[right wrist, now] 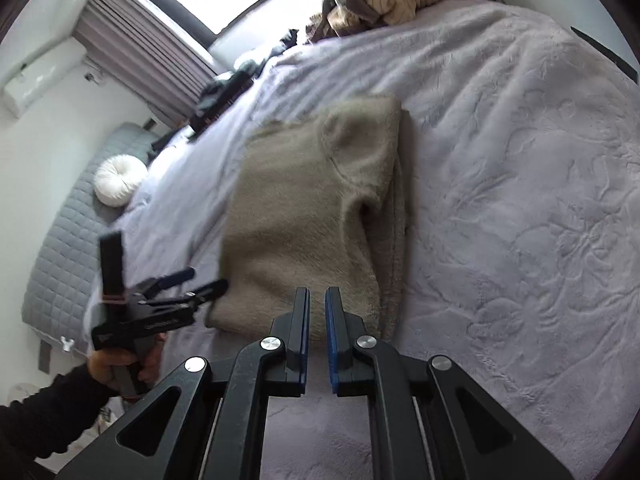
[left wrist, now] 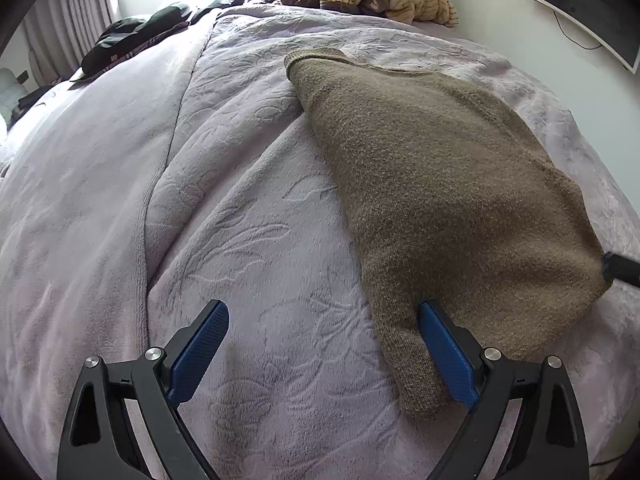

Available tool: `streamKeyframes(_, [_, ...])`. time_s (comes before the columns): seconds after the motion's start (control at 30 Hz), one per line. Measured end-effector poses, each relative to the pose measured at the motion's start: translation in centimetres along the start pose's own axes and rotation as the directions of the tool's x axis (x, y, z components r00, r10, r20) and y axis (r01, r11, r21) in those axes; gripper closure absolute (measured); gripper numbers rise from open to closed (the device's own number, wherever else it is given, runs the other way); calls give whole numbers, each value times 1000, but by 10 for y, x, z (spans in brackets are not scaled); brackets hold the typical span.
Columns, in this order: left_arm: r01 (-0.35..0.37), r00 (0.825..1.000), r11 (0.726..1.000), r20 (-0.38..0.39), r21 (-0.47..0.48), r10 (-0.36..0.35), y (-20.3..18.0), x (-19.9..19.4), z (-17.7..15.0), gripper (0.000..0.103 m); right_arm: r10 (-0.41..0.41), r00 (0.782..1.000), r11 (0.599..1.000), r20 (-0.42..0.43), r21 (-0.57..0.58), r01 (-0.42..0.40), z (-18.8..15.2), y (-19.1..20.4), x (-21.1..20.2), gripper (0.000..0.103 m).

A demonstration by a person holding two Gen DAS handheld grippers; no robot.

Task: Fold small clothes

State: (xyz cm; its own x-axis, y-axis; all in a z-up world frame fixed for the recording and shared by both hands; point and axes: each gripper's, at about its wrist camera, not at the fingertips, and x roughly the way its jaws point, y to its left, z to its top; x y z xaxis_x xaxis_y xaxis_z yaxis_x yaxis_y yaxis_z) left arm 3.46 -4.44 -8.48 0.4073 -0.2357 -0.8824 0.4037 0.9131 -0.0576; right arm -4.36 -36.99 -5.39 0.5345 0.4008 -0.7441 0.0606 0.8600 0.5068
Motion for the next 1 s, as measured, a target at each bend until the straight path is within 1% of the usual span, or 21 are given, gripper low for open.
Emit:
streamKeyframes(0.07, [2,1000,1000,-4,-8,-2,0,0,0,7,1,1000,998,-29,58,0,-2,-12,11,95])
streamKeyframes(0.17, [-4,1000,1000,-4,-3,4,-1,-2,-2,7,61,998,984,-11,165,-58,-7,-31,12,96])
streamKeyframes(0.2, [-6,1000,1000,-3,1,6,-1,-2,-2,7,66,998,983,-8,175,-63,-8,-33,11,96])
streamKeyframes(0.33, [-15,1000,1000,-7,2,15,-3,-4,-1,7,51,999,987,-6,154,-49,-10,-31,6,96])
streamKeyframes(0.57, [-35,999,999,-2,1,35,-7,-10,1,7,61,998,986,-6,155,-59,-10,-32,6,96])
streamKeyframes(0.7, [-17,1000,1000,-1,-21,17,-5,-14,4,7,70,998,984,-3,163,-69,-13,-36,5,96])
streamKeyframes(0.8, [-10,1000,1000,-18,-30,9,-4,-13,6,7,68,998,986,-6,154,-66,-12,-35,4,96])
streamKeyframes(0.93, [14,1000,999,-7,-45,-14,-3,-15,8,7,64,998,988,-11,142,-62,-12,-33,4,96])
streamKeyframes(0.97, [17,1000,999,-6,-49,-17,-2,-15,8,1,65,998,988,-10,144,-63,-12,-34,4,96])
streamKeyframes(1.0, [20,1000,998,-4,-54,-20,-2,-15,8,0,66,998,987,-10,145,-64,-11,-34,4,96])
